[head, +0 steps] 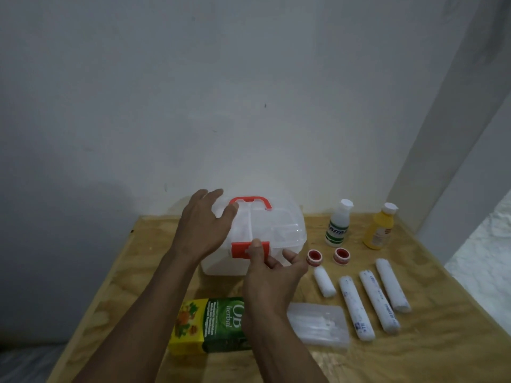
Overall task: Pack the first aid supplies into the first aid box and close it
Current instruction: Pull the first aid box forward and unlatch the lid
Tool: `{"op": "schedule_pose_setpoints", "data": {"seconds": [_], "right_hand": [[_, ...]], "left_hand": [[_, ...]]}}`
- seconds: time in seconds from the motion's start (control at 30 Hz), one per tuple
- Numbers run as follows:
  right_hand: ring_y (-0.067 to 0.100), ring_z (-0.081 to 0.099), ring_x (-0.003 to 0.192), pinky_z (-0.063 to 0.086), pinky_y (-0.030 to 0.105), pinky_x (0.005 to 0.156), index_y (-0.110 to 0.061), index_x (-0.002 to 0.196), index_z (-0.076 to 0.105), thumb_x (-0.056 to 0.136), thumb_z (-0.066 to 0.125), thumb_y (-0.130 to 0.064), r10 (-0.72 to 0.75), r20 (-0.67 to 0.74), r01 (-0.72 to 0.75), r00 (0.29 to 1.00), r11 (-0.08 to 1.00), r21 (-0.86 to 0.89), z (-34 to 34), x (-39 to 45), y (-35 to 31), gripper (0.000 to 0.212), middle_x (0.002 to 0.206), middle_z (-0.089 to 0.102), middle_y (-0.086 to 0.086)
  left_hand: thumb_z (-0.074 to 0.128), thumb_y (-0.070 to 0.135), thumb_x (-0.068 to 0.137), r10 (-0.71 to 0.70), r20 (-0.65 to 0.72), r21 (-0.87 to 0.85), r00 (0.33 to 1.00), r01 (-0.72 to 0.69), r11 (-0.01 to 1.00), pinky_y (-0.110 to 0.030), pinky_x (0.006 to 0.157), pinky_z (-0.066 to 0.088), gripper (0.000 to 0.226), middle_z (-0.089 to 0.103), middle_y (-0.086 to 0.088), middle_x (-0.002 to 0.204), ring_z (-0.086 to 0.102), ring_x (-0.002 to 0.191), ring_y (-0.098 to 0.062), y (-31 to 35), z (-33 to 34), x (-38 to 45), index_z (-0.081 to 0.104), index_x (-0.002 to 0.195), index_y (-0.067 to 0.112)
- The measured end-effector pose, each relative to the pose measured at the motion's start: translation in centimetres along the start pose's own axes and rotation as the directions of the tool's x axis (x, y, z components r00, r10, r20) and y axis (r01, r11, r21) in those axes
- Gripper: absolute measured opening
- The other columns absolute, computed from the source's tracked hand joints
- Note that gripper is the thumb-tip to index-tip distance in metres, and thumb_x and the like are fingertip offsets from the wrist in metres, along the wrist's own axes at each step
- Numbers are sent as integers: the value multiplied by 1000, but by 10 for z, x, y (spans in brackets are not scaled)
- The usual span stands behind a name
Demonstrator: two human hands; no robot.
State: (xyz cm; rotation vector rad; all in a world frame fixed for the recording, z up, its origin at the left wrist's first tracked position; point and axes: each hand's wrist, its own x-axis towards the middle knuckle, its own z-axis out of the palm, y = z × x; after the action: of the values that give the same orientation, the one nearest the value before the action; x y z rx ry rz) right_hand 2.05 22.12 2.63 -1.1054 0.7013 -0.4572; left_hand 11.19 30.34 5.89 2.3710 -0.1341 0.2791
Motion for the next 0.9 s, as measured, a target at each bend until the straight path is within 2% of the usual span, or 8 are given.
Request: {"op": "schedule_pose_setpoints", "data": {"seconds": [0.2, 0.3, 0.47, 0.6, 0.7, 0.73, 0.83, 0.9], "right_hand": [[12, 64, 84, 51, 25, 68, -26, 109, 43, 84, 76, -25, -22, 32, 21, 999, 999, 41, -5, 2, -4, 42, 91, 63, -1], [14, 67, 82, 55, 30, 73, -30, 100, 46, 84, 76, -23, -69, 57, 69, 996, 998, 2, -7, 1, -6, 35, 87, 65, 0], [5, 69, 82, 58, 20, 69, -35, 97, 56, 79, 80, -26, -298, 202, 332, 933, 929, -161, -28, -10, -11, 31, 93, 67, -9], [-4, 62, 87, 50, 6, 70, -29, 111, 65, 76, 83, -25, -483, 433, 632, 761, 705, -323, -41, 2, -20, 40, 101, 60, -13], [-1, 56, 72, 45, 4, 68, -17, 117, 69, 78, 82, -20, -595, 572, 825, 564, 406, -392, -45, 23, -28, 42, 96, 62, -3], [-1, 52, 70, 43, 7, 66, -14, 113, 71, 77, 82, -19, -622, 609, 867, 493, 290, -405, -45, 30, -31, 37, 93, 63, 0], [17, 55, 81, 44, 27, 63, -12, 96, 76, 74, 83, -21, -667, 674, 906, 317, 3, -424, -46, 54, -38, 25, 92, 65, 6], [25, 59, 93, 48, 36, 72, -16, 91, 75, 77, 81, -27, -669, 705, 912, 233, -102, -398, -47, 67, -41, 19, 102, 70, 5]], "left_hand": [[48, 51, 92, 1, -13, -25, 1000, -2, 1000, -41, 111, 28, 55, 30, -1, 156, 28, 142, -22, 0, 0, -2, 43, 142, 28], [50, 51, 92, -3, -14, -41, 1000, 2, 999, -42, 112, 28, 55, 32, -1, 156, 29, 142, -22, -1, 0, -1, 44, 141, 28], [49, 52, 92, -14, -12, -40, 1000, 14, 999, -45, 111, 31, 55, 30, 0, 157, 30, 142, -24, 0, 0, -3, 43, 142, 30], [48, 55, 91, -17, -14, -25, 1000, 16, 1000, -47, 111, 31, 56, 29, 0, 157, 30, 142, -25, -1, 1, -2, 41, 142, 32], [47, 56, 91, -23, -13, -18, 1000, 23, 1000, -50, 110, 31, 57, 28, 0, 158, 29, 142, -26, -2, 3, -2, 40, 143, 33], [47, 56, 91, -23, -15, -20, 1000, 23, 1000, -50, 110, 31, 57, 28, 0, 158, 29, 143, -27, -2, 3, -2, 40, 143, 33], [47, 56, 91, -19, -25, -32, 1000, 18, 999, -51, 110, 32, 58, 27, 0, 158, 29, 143, -27, -3, 4, -3, 40, 143, 33], [48, 56, 90, -21, -36, -52, 999, 19, 998, -52, 109, 33, 57, 28, 0, 158, 30, 142, -27, -5, 4, -4, 42, 142, 33]]}}
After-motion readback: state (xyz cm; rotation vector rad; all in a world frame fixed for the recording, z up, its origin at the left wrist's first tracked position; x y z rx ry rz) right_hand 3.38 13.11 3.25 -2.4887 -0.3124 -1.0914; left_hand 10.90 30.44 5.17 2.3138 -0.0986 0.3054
